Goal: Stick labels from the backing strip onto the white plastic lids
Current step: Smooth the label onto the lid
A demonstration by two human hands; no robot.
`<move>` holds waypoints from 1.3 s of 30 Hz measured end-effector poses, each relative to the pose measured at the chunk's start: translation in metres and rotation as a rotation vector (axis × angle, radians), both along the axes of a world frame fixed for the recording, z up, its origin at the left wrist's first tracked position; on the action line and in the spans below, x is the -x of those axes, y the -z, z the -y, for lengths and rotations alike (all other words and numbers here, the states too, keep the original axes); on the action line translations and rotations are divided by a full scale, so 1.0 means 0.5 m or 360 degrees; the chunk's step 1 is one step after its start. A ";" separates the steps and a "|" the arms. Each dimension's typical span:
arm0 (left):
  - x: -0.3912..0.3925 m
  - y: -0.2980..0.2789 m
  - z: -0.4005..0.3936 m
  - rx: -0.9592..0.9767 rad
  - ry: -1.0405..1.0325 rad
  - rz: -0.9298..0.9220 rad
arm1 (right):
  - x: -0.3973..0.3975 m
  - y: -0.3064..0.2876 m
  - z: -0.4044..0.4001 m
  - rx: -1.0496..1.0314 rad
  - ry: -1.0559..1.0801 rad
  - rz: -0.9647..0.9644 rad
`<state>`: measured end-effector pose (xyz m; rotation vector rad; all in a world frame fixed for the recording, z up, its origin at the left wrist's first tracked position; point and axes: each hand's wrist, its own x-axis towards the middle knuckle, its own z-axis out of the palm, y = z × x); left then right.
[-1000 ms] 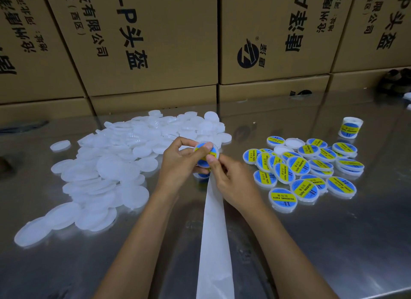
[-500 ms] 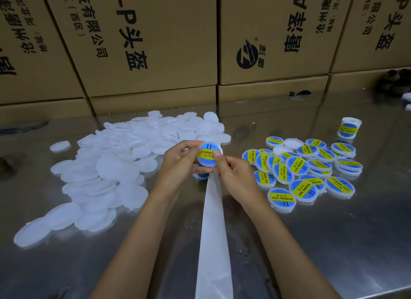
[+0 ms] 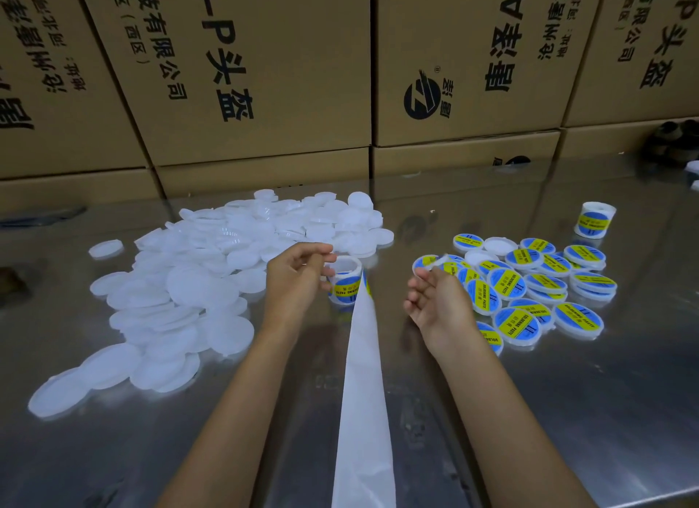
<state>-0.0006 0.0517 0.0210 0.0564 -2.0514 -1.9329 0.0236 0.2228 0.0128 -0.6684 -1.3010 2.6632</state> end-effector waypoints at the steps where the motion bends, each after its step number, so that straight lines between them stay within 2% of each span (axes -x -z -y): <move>1: 0.002 0.001 0.003 -0.0006 -0.0028 0.0000 | -0.001 -0.001 -0.001 0.0046 0.0005 -0.0006; 5: 0.005 0.001 0.019 -0.0087 -0.0141 0.0009 | -0.002 -0.004 -0.003 0.0099 0.0018 -0.0011; 7: 0.009 0.003 0.034 -0.0041 -0.0304 0.0007 | -0.002 -0.002 0.000 0.0034 -0.0004 -0.0028; 9: 0.014 0.008 0.059 0.0231 -0.0531 -0.0007 | -0.002 0.000 0.003 -0.0060 -0.0034 -0.0043; 11: 0.015 0.018 0.086 0.0752 -0.0698 -0.0010 | -0.002 0.002 0.007 -0.0126 -0.0065 -0.0055; 14: 0.021 0.043 0.116 0.1497 -0.0676 0.0180 | -0.002 0.003 0.010 -0.0190 -0.0089 -0.0067; 17: 0.025 0.057 0.120 0.1826 -0.0592 0.0333 | -0.001 0.003 0.012 -0.0255 -0.0103 -0.0063; 20: 0.028 0.055 0.116 0.1893 -0.0563 0.0262 | 0.002 0.004 0.014 -0.0310 -0.0124 -0.0059; 26: 0.024 0.047 0.106 0.1717 -0.0578 0.0152 | 0.003 0.004 0.020 -0.0437 -0.0177 -0.0057; 29: 0.015 0.024 0.088 0.1151 -0.0531 0.0044 | 0.001 0.006 0.023 -0.0581 -0.0173 -0.0062; 31: 0.014 0.006 0.081 0.0528 -0.0382 0.0068 | 0.000 0.011 0.030 -0.0746 -0.0125 -0.0137; 33: 0.006 -0.011 0.075 -0.0146 -0.0108 0.0187 | 0.000 0.014 0.039 -0.0978 -0.0047 -0.0283; 34: 0.003 -0.016 0.075 -0.0372 0.0053 0.0221 | 0.000 0.015 0.044 -0.1081 -0.0017 -0.0382; 36: -0.002 -0.024 0.069 -0.0534 0.0338 0.0243 | -0.004 0.014 0.056 -0.1208 -0.0014 -0.0586; 39: -0.010 -0.033 0.052 -0.0547 0.0610 0.0256 | -0.009 0.019 0.067 -0.1368 -0.0067 -0.0724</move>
